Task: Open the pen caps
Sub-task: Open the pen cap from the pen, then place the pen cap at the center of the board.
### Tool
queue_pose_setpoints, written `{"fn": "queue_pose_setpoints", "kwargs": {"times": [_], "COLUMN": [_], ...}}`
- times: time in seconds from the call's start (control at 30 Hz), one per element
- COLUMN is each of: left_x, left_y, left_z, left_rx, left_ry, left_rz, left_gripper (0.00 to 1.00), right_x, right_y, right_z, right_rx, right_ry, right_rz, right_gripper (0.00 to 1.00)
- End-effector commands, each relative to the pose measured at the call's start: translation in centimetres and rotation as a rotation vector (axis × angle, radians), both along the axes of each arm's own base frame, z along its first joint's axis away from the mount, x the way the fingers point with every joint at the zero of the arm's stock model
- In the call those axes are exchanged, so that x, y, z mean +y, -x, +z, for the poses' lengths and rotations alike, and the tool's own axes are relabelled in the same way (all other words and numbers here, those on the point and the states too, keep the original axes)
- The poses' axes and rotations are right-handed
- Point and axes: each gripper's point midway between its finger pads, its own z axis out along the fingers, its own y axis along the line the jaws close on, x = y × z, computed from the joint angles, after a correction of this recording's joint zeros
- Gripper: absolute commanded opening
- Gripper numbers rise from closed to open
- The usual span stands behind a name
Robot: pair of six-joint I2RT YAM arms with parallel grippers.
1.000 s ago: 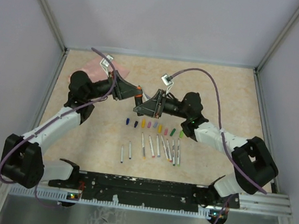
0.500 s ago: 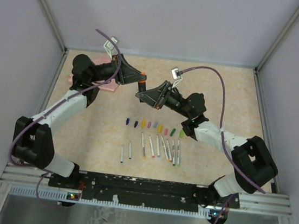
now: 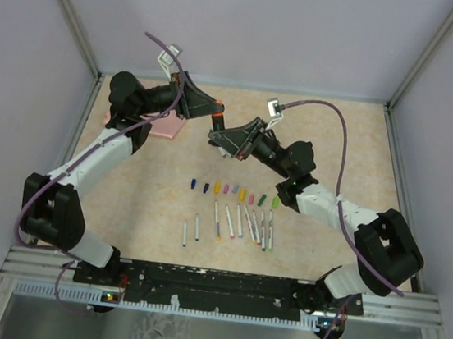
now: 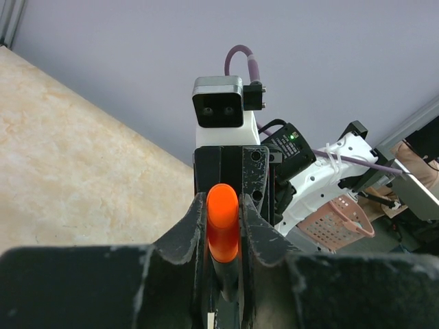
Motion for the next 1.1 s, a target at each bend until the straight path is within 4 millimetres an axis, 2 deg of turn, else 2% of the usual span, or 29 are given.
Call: {"fn": "queue_pose_setpoints", "kwargs": {"times": [0.0, 0.47, 0.53, 0.6, 0.7, 0.83, 0.93, 1.03, 1.07], "left_x": [6.4, 6.9, 6.9, 7.0, 7.2, 7.5, 8.1, 9.1, 9.5], "left_y": [-6.8, -8.0, -7.9, -8.0, -7.7, -6.6, -5.6, -3.7, -3.2], "left_z": [10.1, 14.8, 14.8, 14.0, 11.7, 6.5, 1.5, -4.5, -7.2], "left_rx": [-0.304, -0.345, -0.338, -0.315, -0.269, -0.164, -0.056, 0.091, 0.152], "left_ry": [0.223, 0.335, 0.337, 0.32, 0.263, 0.142, 0.004, -0.155, -0.217], "left_rz": [0.464, 0.516, 0.517, 0.528, 0.552, 0.585, 0.618, 0.653, 0.663], "left_gripper": [0.0, 0.0, 0.0, 0.0, 0.0, 0.0, 0.0, 0.0, 0.0], "right_x": [0.8, 0.4, 0.3, 0.2, 0.1, -0.1, -0.2, -0.7, -0.8], "right_y": [8.4, 9.6, 9.7, 9.5, 9.0, 8.6, 8.3, 7.8, 7.7], "right_z": [-3.2, -3.5, -3.4, -3.6, -4.7, -5.5, -6.5, -7.6, -8.0], "right_rx": [-0.006, 0.007, 0.003, -0.003, 0.01, 0.016, 0.031, 0.069, 0.077], "right_ry": [0.125, 0.116, 0.119, 0.137, 0.196, 0.242, 0.277, 0.297, 0.305], "right_rz": [0.35, 0.366, 0.36, 0.337, 0.292, 0.246, 0.21, 0.164, 0.152], "right_gripper": [0.0, 0.0, 0.0, 0.0, 0.0, 0.0, 0.0, 0.0, 0.0]}}
